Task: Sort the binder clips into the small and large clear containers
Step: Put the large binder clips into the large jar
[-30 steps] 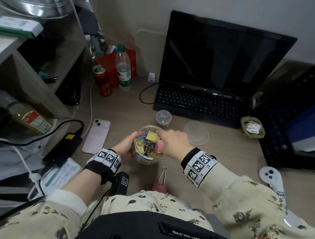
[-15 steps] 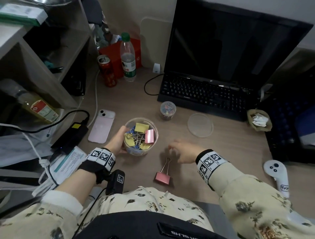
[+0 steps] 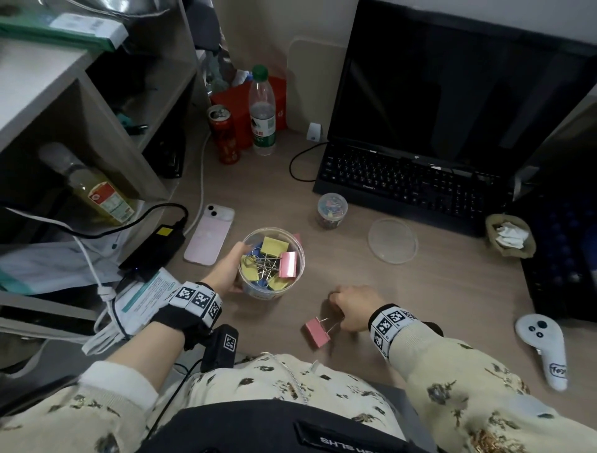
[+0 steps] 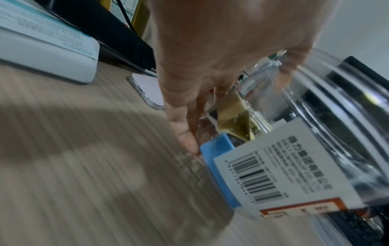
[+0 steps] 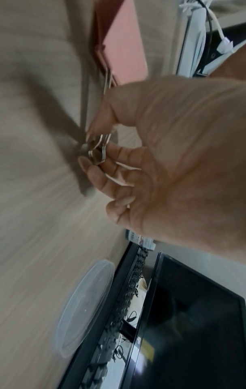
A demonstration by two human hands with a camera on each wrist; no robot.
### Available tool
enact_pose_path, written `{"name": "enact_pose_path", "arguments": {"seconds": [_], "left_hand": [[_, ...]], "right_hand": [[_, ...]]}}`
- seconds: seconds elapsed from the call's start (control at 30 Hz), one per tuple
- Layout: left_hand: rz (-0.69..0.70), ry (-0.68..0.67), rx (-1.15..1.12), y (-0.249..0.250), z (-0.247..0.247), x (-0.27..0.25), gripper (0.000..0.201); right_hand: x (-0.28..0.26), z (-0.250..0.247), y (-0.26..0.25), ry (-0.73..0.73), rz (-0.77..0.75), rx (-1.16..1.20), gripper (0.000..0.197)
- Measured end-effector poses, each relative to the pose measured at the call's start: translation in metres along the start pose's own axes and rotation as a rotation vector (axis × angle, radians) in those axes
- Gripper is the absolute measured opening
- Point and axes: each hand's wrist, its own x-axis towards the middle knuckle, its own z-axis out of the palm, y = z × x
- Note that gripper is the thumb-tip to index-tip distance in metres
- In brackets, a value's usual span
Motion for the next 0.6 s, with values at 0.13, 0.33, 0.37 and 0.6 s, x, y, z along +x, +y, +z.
{"name": "enact_pose_path", "arguments": {"seconds": [0.13,0.33,0.37,0.6], "left_hand": [[0.002,-0.015,0.003,0.000,0.003,0.004,0.044],[0.031,-0.034,0.015,0.004,0.012,0.007,0.037],[0.038,-0.030,0.012,0.004,0.014,0.008,0.032],[0.024,-0.039,0.017,0.004,0.019,0.012,0.034]], "right_hand": [[-0.002,-0.003,0.008,-0.025,0.076,0.059,0.026],[-0.009,-0.010,0.025,-0.098,0.104,0.302,0.022],[-0.010,-0.010,0.027,-0.087,0.101,0.353,0.021],[-0.019,-0.023,0.056,0.223,0.185,0.624,0.009]]}}
